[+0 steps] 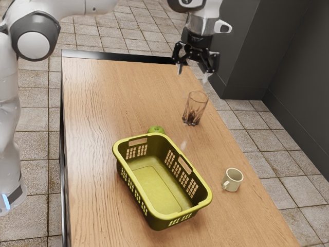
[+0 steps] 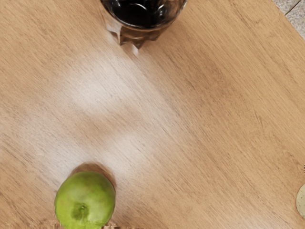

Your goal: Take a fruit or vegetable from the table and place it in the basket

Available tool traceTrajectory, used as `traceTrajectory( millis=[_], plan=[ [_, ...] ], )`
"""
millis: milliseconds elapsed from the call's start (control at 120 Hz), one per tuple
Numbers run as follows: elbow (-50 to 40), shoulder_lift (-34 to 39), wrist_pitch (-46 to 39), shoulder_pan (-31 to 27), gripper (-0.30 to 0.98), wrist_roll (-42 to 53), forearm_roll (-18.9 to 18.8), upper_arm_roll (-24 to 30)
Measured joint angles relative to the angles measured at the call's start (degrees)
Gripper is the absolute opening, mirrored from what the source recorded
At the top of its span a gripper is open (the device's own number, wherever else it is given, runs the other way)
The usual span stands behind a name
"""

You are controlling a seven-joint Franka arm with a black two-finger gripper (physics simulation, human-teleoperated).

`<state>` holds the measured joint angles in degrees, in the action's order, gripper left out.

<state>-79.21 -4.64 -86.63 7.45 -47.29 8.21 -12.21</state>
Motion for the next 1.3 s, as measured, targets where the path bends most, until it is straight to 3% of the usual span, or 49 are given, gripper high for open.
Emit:
traceTrajectory(
  millis=[192,342,408,467,533,650,800,883,1050,1108,1158,1233,1300],
  plan=[
    [0.3,0.9,0.7,1.1,0.69,-24.1,1.6,0.4],
    [0.2,3.3,1.1,4.5,0.69,-36.9,3.3,0.1],
    [-0.1,2.7,1.2,-3.6,0.69,-39.3,4.6,8.8],
    [-0.2,1.1,1.3,-7.0,0.69,-40.2,5.2,11.9],
    [-2.2,-0.6,0.8,-10.7,0.69,-39.5,5.6,12.1],
    [-19.3,5.6,-5.5,-20.9,0.69,-37.4,6.3,10.8],
    [-24.5,6.9,-11.7,-30.7,0.69,-33.3,6.3,10.4],
    [-25.2,7.1,-13.7,-26.9,0.69,-29.8,6.2,10.4],
    [-28.3,7.5,-16.7,-6.2,0.69,-23.6,6.5,9.9],
    [-29.1,8.2,-17.9,-1.3,0.69,-21.8,6.6,8.9],
    [-29.4,8.5,-19.0,-1.4,0.69,-20.3,6.7,8.2],
    [-30.2,8.8,-20.3,-6.1,0.69,-18.3,6.6,7.0],
    [-36.3,11.5,-22.5,-10.1,0.69,-16.7,6.7,6.6]
  ],
)
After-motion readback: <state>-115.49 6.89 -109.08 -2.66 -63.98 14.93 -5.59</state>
